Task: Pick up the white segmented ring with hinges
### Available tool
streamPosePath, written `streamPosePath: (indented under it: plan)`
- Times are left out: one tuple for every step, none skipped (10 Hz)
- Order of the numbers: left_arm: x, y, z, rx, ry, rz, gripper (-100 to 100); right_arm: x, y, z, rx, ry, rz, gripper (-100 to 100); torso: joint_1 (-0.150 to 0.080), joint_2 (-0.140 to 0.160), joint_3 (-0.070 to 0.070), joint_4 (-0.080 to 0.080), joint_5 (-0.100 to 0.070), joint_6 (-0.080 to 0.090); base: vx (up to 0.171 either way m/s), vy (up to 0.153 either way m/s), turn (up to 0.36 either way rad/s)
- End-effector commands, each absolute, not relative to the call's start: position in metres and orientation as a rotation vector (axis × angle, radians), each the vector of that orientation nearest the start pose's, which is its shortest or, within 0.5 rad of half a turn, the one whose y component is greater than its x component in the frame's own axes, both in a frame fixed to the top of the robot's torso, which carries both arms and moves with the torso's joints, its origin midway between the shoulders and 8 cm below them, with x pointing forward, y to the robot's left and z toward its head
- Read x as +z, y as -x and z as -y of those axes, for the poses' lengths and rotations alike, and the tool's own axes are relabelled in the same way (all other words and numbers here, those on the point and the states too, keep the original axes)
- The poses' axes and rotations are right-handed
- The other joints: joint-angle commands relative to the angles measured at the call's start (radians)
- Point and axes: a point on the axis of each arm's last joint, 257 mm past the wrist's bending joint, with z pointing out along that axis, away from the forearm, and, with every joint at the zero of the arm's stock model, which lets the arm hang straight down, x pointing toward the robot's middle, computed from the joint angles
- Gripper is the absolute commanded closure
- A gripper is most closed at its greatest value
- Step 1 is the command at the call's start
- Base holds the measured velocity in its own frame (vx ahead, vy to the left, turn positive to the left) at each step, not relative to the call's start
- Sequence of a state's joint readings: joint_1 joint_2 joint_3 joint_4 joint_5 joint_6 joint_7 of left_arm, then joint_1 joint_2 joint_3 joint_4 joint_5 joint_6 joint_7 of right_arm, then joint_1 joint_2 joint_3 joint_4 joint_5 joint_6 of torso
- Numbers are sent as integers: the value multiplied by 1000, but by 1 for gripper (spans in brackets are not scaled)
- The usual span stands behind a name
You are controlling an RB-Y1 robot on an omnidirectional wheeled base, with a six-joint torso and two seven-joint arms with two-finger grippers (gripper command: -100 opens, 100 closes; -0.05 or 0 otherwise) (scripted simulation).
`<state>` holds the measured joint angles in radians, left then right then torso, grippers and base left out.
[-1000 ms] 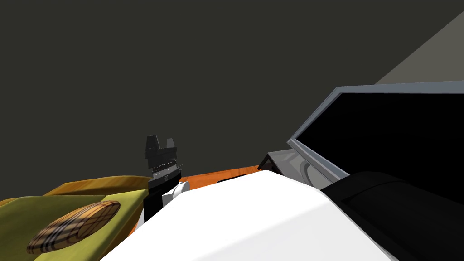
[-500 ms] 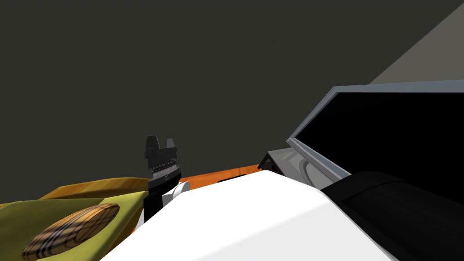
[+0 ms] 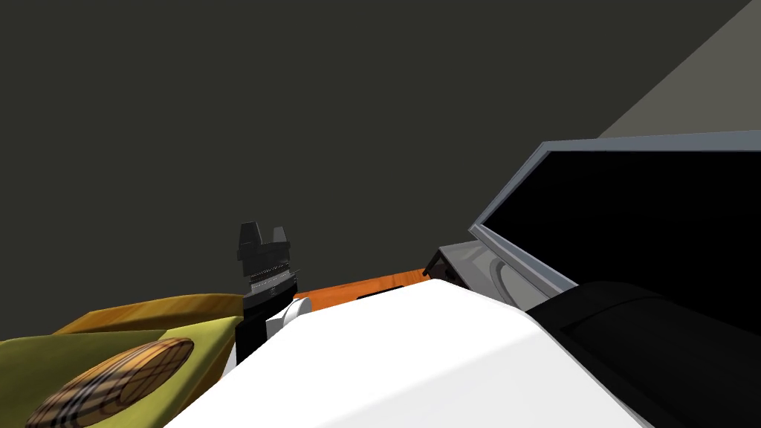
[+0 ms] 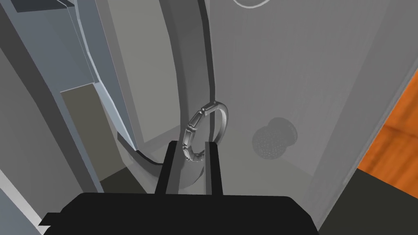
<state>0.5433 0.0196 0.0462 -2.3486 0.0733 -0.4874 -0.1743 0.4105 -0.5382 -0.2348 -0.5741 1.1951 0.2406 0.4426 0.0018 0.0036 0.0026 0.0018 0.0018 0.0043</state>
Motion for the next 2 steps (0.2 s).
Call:
streamPosePath:
  plan:
    - [40, -325, -301, -1131, 602, -615, 0, -523, 57, 707, -1255, -109, -2791, 100, 0, 0, 0, 0, 0, 0, -3, 18, -8]
    - [40, -325, -301, -1131, 602, -615, 0, -523, 57, 707, -1255, -103, -2792, 0, -1, 0, 0, 0, 0, 0, 0, 0, 0]
